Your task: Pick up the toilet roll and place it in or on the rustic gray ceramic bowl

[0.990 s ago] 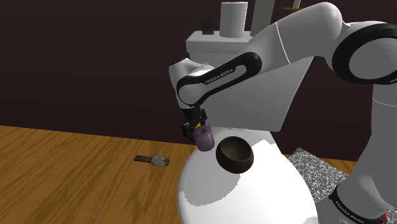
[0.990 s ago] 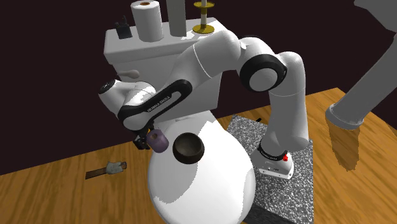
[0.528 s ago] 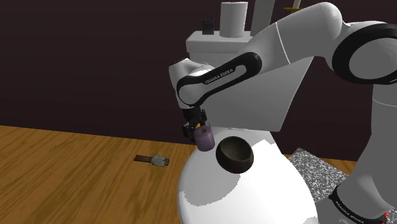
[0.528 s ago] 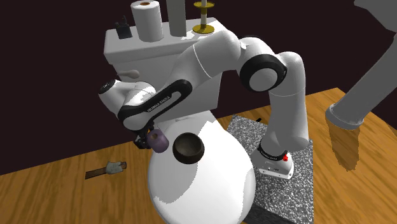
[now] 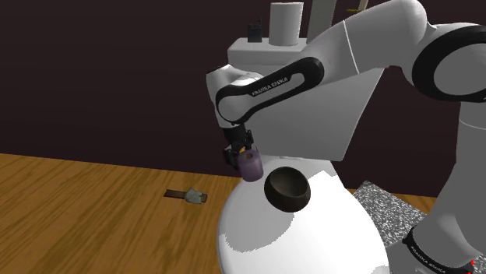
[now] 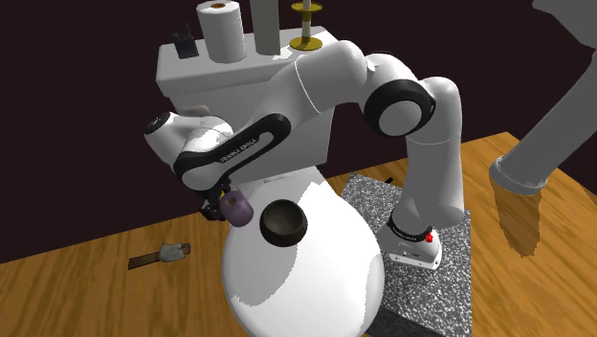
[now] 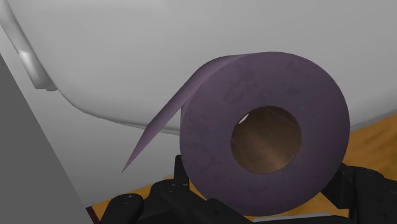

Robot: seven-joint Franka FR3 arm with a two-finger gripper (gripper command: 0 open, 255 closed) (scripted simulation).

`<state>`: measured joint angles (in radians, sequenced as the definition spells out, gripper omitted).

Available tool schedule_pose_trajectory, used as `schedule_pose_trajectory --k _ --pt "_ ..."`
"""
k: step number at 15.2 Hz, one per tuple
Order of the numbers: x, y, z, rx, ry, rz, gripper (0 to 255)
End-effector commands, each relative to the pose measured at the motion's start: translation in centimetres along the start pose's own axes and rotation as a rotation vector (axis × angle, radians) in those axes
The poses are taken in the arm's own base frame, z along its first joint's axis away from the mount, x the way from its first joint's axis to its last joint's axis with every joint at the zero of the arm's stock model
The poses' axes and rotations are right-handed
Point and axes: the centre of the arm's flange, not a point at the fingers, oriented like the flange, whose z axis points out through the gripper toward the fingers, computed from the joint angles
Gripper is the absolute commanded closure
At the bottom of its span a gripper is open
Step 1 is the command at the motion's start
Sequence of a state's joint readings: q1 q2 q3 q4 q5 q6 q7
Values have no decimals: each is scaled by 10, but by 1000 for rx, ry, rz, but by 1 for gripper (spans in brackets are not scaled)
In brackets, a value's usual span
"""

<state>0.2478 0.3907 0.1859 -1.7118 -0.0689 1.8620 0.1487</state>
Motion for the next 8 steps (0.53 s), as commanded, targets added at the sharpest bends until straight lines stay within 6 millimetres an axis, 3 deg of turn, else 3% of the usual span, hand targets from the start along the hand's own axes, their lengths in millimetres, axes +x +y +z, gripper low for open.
schedule_pose_trajectory --k 1,8 --pt "-3 0 -12 0 0 0 255" --pt "-11 0 -48 0 0 0 255"
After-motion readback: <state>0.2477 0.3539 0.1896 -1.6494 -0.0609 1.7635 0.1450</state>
